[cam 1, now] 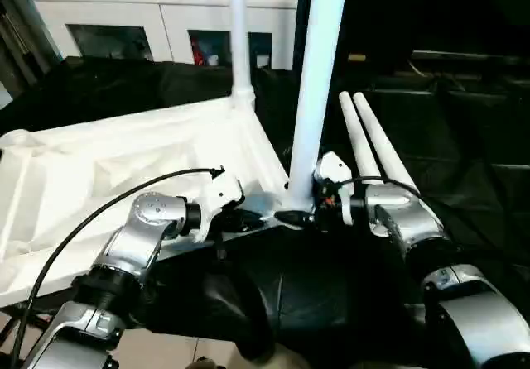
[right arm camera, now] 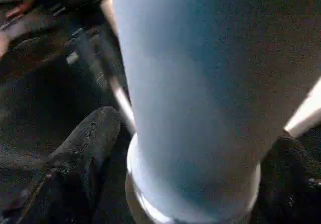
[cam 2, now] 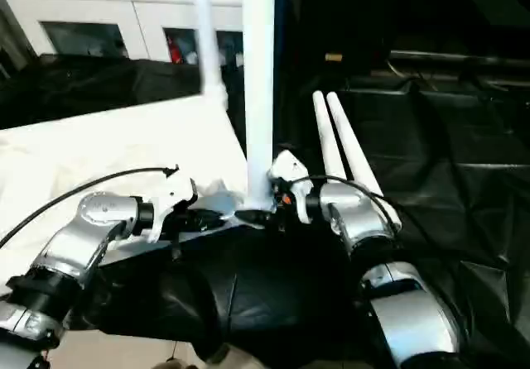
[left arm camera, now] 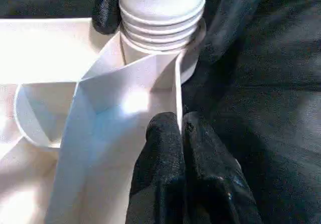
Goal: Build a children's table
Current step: Rotate leg to tighten
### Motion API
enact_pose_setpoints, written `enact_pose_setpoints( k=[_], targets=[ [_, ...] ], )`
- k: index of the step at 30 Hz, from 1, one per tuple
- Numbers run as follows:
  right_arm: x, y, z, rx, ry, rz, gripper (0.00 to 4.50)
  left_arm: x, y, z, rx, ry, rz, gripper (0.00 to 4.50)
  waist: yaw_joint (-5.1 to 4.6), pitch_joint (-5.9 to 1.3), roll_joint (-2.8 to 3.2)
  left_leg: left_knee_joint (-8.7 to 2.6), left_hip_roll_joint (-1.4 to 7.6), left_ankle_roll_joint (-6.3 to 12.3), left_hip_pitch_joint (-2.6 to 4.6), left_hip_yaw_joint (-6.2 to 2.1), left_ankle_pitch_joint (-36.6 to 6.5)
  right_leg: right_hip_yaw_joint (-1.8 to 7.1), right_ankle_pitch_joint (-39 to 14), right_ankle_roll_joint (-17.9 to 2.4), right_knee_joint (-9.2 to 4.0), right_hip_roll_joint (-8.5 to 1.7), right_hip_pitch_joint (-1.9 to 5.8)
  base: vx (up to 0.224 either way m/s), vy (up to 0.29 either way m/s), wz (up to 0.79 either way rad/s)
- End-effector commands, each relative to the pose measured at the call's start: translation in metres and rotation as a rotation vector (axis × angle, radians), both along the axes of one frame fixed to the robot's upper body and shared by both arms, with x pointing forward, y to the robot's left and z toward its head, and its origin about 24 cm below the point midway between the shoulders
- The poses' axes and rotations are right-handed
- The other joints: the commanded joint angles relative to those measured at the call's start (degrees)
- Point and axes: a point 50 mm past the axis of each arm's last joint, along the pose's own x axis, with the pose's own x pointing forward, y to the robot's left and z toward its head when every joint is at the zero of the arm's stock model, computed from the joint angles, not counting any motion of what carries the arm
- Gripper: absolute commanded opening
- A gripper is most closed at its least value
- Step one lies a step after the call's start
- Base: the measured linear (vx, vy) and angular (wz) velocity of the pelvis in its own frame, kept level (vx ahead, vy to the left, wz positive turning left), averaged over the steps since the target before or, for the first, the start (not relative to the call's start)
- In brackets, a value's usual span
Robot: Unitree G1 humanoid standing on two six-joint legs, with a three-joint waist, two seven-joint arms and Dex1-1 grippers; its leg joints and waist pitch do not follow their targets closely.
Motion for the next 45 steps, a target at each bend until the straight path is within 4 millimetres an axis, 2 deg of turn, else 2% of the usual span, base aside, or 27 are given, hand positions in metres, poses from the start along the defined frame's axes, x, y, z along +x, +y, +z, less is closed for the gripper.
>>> enact_pose_setpoints(
  k=[1,2,3,6,7,9,10,11,12,15,17,18,19,21,22,23,26,30,31,33,35,37,38,40,42,44,45],
  targets=[
    [-0.013,0.010,-0.004,-0.019,0.049,0.149,3.59,-0.001,-0.010,0.016,-0.046,-0.057,-0.096,0.00,-0.16,-3.86,-0.25,-3.82,1.33,4.15,0.50,0.12,-14.16,2.37,-16.09,-12.56,-4.44,-3.21,3.17,0.000,0.000,0.00],
    [-0.016,0.010,-0.004,-0.020,0.059,0.170,3.51,-0.002,-0.007,0.016,-0.044,-0.053,-0.105,0.00,0.08,-3.86,-0.59,-3.86,1.34,4.30,0.64,0.14,-14.10,2.36,-16.50,-12.19,-4.48,-3.11,3.18,0.000,0.000,0.00],
    [-0.018,0.011,-0.005,-0.015,0.068,0.178,3.51,-0.003,-0.006,0.016,-0.043,-0.050,-0.108,0.00,0.21,-3.87,-0.44,-3.86,1.45,4.27,0.78,0.12,-13.95,2.43,-16.56,-12.32,-4.45,-3.24,3.01,0.000,0.000,0.00],
    [-0.020,0.013,-0.006,-0.008,0.078,0.187,3.35,-0.004,-0.004,0.016,-0.043,-0.042,-0.116,0.00,0.16,-3.95,-0.35,-3.92,1.45,3.91,0.56,0.06,-12.99,2.40,-15.25,-12.70,-4.25,-3.21,3.13,0.000,0.000,0.00],
    [-0.020,0.013,-0.006,-0.008,0.078,0.187,3.12,-0.004,-0.004,0.016,-0.043,-0.042,-0.116,0.00,0.10,-3.95,-0.36,-3.96,1.42,3.82,0.47,0.03,-12.88,2.37,-15.18,-12.67,-4.19,-3.19,3.18,0.000,0.000,0.00],
    [-0.022,0.017,-0.009,0.008,0.093,0.176,2.97,-0.005,-0.004,0.015,-0.045,-0.039,-0.112,0.00,0.11,-3.97,-0.88,-3.91,1.35,3.72,0.48,0.08,-12.66,2.38,-15.49,-12.50,-4.23,-3.25,3.23,0.000,0.000,0.00],
    [-0.022,0.017,-0.009,0.008,0.093,0.176,2.97,-0.005,-0.004,0.015,-0.045,-0.039,-0.112,0.00,0.20,-3.97,-0.61,-3.90,1.37,3.68,0.47,0.06,-12.41,2.41,-15.75,-12.38,-4.23,-3.31,3.18,0.000,0.000,0.00],
    [-0.021,0.022,-0.014,0.034,0.111,0.114,2.85,-0.003,-0.008,0.013,-0.058,-0.042,-0.076,0.00,0.17,-3.97,-0.92,-3.87,1.32,3.72,0.41,0.11,-12.23,2.41,-15.66,-12.26,-4.26,-3.28,3.23,0.000,0.000,0.00],
    [-0.021,0.024,-0.016,0.038,0.113,0.093,2.79,-0.002,-0.009,0.013,-0.062,-0.043,-0.065,0.00,0.22,-3.88,-0.75,-3.95,1.31,3.60,0.38,0.06,-12.09,2.41,-15.99,-12.08,-4.26,-3.33,3.21,0.000,0.000,0.00],
    [-0.021,0.025,-0.017,0.042,0.117,0.069,2.75,-0.002,-0.010,0.013,-0.066,-0.043,-0.055,0.00,0.01,-3.70,-0.80,-4.06,1.25,2.96,0.56,0.06,-13.87,2.40,-19.39,-11.04,-4.65,-3.32,3.04,0.000,0.000,0.00],
    [-0.011,0.035,-0.024,0.043,0.098,-0.121,2.72,0.007,-0.018,0.013,-0.069,-0.069,0.030,0.00,-0.42,-3.44,-0.64,-4.26,1.13,1.72,0.61,-0.04,-15.01,2.46,-22.04,-10.29,-4.97,-3.36,2.77,0.000,0.000,0.00],
    [-0.008,0.040,-0.027,0.043,0.089,-0.190,2.72,0.011,-0.021,0.013,-0.070,-0.081,0.062,0.00,-0.53,-3.40,-0.56,-4.38,1.01,1.15,0.66,-0.23,-15.76,2.32,-23.60,-9.83,-5.14,-3.47,2.92,0.000,0.000,0.00],
    [-0.008,0.040,-0.027,0.043,0.089,-0.190,2.72,0.011,-0.021,0.013,-0.070,-0.081,0.062,0.00,-0.90,-3.37,-0.75,-4.46,0.88,0.43,0.80,-0.36,-17.13,2.17,-26.36,-8.66,-5.45,-3.46,2.93,0.000,0.000,0.00],
    [-0.003,0.048,-0.031,0.043,0.084,-0.317,2.71,0.018,-0.028,0.014,-0.066,-0.100,0.136,0.00,-1.55,-3.34,-0.75,-4.40,0.81,0.42,1.04,-0.47,-18.64,2.13,-28.55,-7.80,-5.85,-3.49,2.66,0.000,0.000,0.00],
    [0.001,0.053,-0.033,0.043,0.086,-0.419,2.71,0.022,-0.033,0.015,-0.072,-0.106,0.187,0.00,-1.78,-3.35,-0.78,-4.36,0.78,0.37,0.91,-0.44,-18.53,2.15,-28.80,-7.71,-5.85,-3.49,2.66,0.000,0.000,0.00],
    [0.007,0.060,-0.037,0.035,0.093,-0.565,2.70,0.028,-0.040,0.017,-0.085,-0.108,0.251,0.00,-2.08,-3.25,-1.09,-4.48,0.68,-0.04,0.88,-0.54,-18.38,2.03,-29.92,-7.26,-5.96,-3.44,2.59,0.000,0.000,0.00],
    [0.012,0.067,-0.039,0.022,0.100,-0.705,2.70,0.032,-0.050,0.020,-0.109,-0.115,0.313,0.00,-2.40,-3.24,-1.03,-4.24,0.50,-0.31,1.27,-0.68,-19.58,1.76,-33.58,-5.78,-6.61,-3.66,2.15,0.000,0.000,0.00],
    [0.015,0.079,-0.031,0.079,0.102,-0.719,2.70,0.031,-0.059,0.020,-0.101,-0.143,0.282,0.00,-2.49,-3.40,-0.95,-4.37,0.60,0.69,0.91,-0.64,-19.94,1.91,-30.85,-5.89,-6.47,-3.50,2.22,0.000,0.000,0.00],
    [0.016,0.081,-0.029,0.094,0.096,-0.710,3.05,0.029,-0.059,0.019,-0.088,-0.147,0.267,0.00,-2.40,-3.46,-0.91,-4.41,0.69,0.94,0.88,-0.56,-19.64,2.03,-29.05,-6.49,-6.33,-3.50,2.21,0.000,0.000,0.00],
    [0.017,0.082,-0.025,0.118,0.099,-0.692,3.05,0.028,-0.059,0.017,-0.073,-0.152,0.251,0.00,-2.34,-3.56,-0.94,-4.45,0.80,1.21,0.73,-0.48,-18.79,2.17,-25.68,-7.78,-5.90,-3.45,2.42,0.000,0.000,0.00],
    [0.019,0.082,-0.020,0.144,0.090,-0.656,3.45,0.025,-0.056,0.015,-0.051,-0.155,0.224,0.00,-2.33,-3.61,-0.90,-4.46,0.84,1.39,0.60,-0.44,-18.39,2.22,-24.07,-8.60,-5.66,-3.46,2.56,0.000,0.000,0.00],
    [0.021,0.078,-0.015,0.121,0.037,-0.584,3.50,0.021,-0.052,0.015,-0.050,-0.149,0.193,0.00,-2.38,-3.69,-0.94,-4.46,0.90,1.58,0.36,-0.43,-17.73,2.26,-22.07,-9.44,-5.32,-3.48,2.80,0.000,0.000,0.00],
    [0.021,0.077,-0.015,0.114,0.025,-0.570,3.74,0.021,-0.052,0.015,-0.051,-0.149,0.187,0.00,-2.41,-3.83,-0.86,-4.42,0.97,1.68,0.11,-0.45,-16.65,2.28,-20.23,-9.97,-5.06,-3.56,3.03,0.000,0.000,0.00],
    [0.020,0.072,-0.011,0.111,-0.001,-0.486,3.74,0.016,-0.049,0.015,-0.065,-0.137,0.136,0.00,-2.41,-3.87,-0.76,-4.26,0.98,2.08,0.26,-0.27,-15.45,2.35,-17.46,-11.13,-4.84,-3.44,2.95,0.000,0.000,0.00],
    [0.018,0.060,-0.005,0.107,-0.024,-0.340,3.74,0.008,-0.046,0.018,-0.102,-0.112,0.060,0.00,-2.26,-4.08,-0.92,-4.02,1.00,3.08,0.16,-0.11,-14.16,2.35,-14.57,-12.47,-4.52,-3.50,3.25,0.000,0.000,0.00],
    [0.015,0.051,-0.003,0.091,-0.026,-0.253,3.74,0.005,-0.043,0.018,-0.105,-0.099,0.027,0.00,-2.04,-4.20,-0.96,-3.78,1.25,4.75,-0.13,0.05,-11.08,2.26,-8.88,-14.13,-3.69,-3.17,3.50,0.000,0.000,0.00],
    [0.015,0.049,-0.002,0.086,-0.026,-0.236,3.74,0.004,-0.042,0.018,-0.103,-0.097,0.021,0.00,-1.71,-4.33,-0.85,-3.59,1.32,5.43,0.00,0.13,-9.66,2.21,-6.52,-14.93,-3.38,-3.10,3.47,0.000,0.000,0.00]
  ],
)
